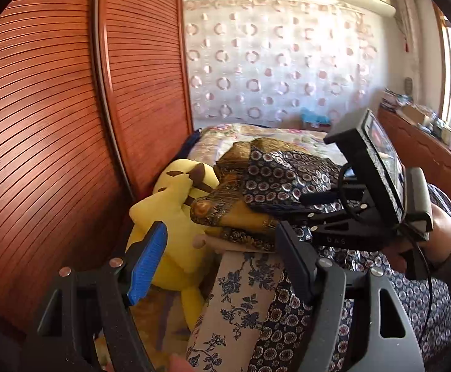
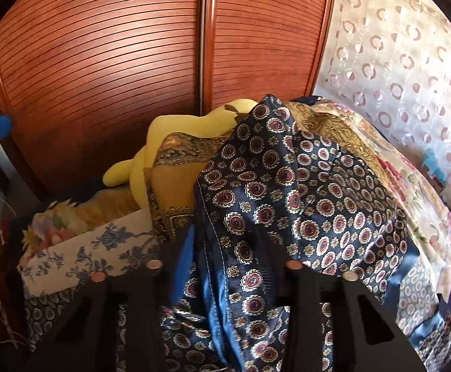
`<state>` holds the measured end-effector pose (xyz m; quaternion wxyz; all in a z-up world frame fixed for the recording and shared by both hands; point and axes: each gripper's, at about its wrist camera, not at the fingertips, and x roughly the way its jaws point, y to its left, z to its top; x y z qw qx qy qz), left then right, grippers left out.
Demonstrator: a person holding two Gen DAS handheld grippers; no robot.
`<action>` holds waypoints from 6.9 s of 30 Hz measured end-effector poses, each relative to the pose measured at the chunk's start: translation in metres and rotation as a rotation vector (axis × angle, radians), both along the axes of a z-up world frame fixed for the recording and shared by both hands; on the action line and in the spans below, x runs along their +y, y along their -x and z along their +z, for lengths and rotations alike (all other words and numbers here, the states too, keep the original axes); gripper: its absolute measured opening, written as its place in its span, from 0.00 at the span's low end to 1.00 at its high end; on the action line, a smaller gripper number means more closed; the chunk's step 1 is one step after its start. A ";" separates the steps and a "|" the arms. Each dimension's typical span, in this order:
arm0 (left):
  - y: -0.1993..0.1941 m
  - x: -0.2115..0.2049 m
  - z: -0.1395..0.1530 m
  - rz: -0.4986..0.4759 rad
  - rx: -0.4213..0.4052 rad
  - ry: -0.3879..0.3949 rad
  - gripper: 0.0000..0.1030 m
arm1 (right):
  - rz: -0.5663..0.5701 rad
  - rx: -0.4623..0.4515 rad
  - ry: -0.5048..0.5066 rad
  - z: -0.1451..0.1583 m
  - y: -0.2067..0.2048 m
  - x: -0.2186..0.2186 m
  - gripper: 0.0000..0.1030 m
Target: Fold small clothes
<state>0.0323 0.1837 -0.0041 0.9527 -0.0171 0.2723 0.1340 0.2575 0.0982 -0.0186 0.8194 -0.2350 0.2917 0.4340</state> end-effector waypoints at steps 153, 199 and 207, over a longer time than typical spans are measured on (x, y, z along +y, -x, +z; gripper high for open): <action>-0.128 -0.252 -0.058 -0.565 0.116 0.009 0.95 | -0.565 -0.001 -0.206 0.062 0.100 -0.291 0.32; -0.122 -0.143 -0.032 -0.443 0.091 0.098 0.95 | -0.665 0.131 -0.205 0.026 -0.029 -0.267 0.46; -0.136 -0.106 -0.030 -0.384 0.097 0.110 0.95 | -0.729 0.092 -0.116 0.005 -0.033 -0.267 0.56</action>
